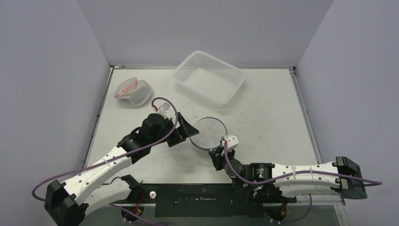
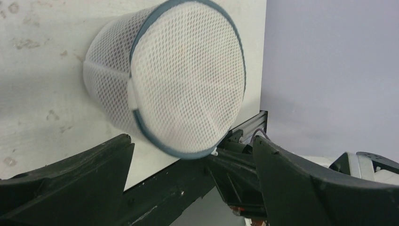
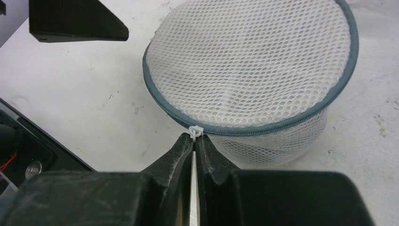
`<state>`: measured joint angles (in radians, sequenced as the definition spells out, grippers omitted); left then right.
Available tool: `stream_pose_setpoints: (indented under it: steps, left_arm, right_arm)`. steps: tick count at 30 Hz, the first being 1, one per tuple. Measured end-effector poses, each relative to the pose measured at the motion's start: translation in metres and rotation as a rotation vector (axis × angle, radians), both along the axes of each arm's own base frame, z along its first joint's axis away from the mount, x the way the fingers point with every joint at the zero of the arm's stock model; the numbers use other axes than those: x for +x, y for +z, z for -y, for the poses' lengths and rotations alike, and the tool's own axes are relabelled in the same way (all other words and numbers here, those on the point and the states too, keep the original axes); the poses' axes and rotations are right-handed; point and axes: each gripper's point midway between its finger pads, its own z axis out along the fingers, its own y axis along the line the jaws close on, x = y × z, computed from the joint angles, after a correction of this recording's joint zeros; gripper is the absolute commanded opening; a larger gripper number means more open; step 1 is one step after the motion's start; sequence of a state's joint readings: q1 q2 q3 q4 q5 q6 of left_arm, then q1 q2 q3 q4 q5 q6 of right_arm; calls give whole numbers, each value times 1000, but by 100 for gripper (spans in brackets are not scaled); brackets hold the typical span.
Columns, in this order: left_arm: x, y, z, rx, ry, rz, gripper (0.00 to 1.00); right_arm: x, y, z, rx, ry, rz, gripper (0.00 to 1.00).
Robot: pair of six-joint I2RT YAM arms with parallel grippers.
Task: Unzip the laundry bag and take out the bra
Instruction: Unzip the laundry bag at the center of the board.
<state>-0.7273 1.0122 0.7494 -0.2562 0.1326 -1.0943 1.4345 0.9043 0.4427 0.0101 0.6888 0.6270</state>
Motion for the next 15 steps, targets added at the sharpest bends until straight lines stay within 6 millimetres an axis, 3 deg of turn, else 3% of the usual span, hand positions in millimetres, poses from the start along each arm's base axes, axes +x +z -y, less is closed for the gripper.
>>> stream_pose_setpoints:
  steps: [5,11,15]
  left_arm:
    - [-30,-11,-25,-7,19,-26,98]
    - [-47,-36,-34,-14,39,-102,92]
    - [-43,-44,-29,-24,58,-135,75]
  right_arm:
    - [3,-2,-17,-4,40,-2,5]
    - [6,-8,-37,-9,88,-14,5]
    - [5,-16,-48,-20,120,-28,5]
